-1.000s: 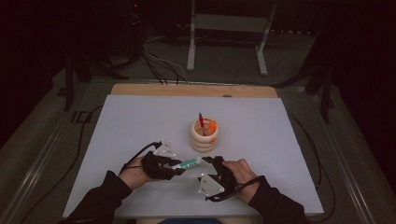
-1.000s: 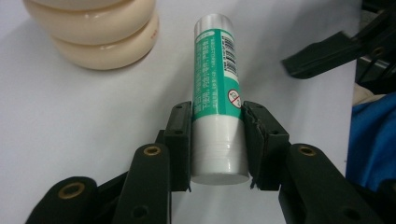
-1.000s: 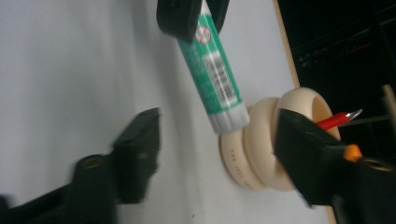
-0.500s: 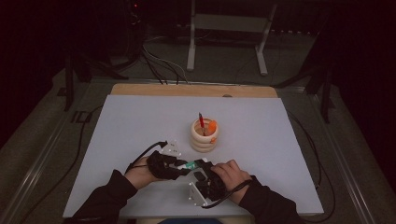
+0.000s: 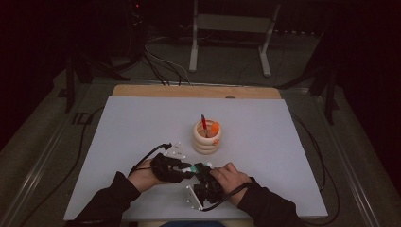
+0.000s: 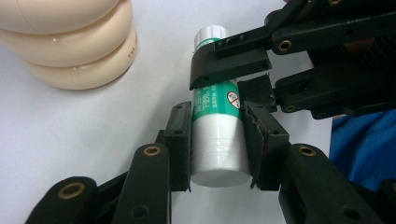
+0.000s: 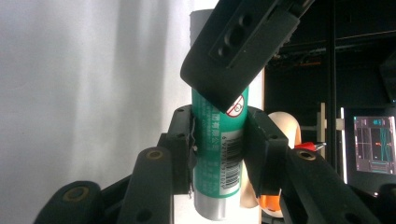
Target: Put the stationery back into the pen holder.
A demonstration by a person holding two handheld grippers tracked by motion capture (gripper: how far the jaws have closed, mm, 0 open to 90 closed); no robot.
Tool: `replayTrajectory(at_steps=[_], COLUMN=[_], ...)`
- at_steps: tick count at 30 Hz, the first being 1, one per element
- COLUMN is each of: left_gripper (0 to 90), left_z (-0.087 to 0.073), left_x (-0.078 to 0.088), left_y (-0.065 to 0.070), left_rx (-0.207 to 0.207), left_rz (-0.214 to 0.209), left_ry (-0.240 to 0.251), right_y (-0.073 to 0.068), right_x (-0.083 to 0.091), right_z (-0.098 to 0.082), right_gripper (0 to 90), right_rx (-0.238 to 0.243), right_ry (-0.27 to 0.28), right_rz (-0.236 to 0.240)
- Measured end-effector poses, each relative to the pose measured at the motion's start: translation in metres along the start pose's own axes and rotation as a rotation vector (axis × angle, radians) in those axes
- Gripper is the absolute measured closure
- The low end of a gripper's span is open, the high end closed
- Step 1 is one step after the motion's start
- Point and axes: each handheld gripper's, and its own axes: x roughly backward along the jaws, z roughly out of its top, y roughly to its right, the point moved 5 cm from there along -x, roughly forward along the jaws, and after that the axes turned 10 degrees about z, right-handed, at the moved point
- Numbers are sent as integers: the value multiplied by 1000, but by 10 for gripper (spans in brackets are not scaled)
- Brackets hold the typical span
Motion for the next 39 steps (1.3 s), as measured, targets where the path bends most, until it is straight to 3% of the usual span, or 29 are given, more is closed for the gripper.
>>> replayTrajectory(at_steps=[1,3,7,12,18,27,37,39], left_gripper=[660,658,650,607,571,571,569,533], left_z=[0,0,2,4,5,-2,-19,-22], left_x=[0,1,3,11,22,40,44,44], left_y=[0,0,-2,-6,-11,-29,-39,-40], left_rx=[-1,-5,3,55,69,130,152,152], left_rz=[-2,-9,-21,-55,-44,38,111,129], left_ry=[1,11,40,110,173,265,302,304], right_y=[-1,0,3,5,6,12,29,33], right_x=[0,0,3,5,6,15,27,30], right_z=[0,1,-1,-6,-13,-22,-30,-31], right_gripper=[660,661,662,662,663,662,662,662], right_rx=[-17,-2,-16,-48,-87,-182,-334,-365], right_ry=[1,10,6,-1,2,34,112,132], right_rz=[6,1,9,3,16,46,71,69])
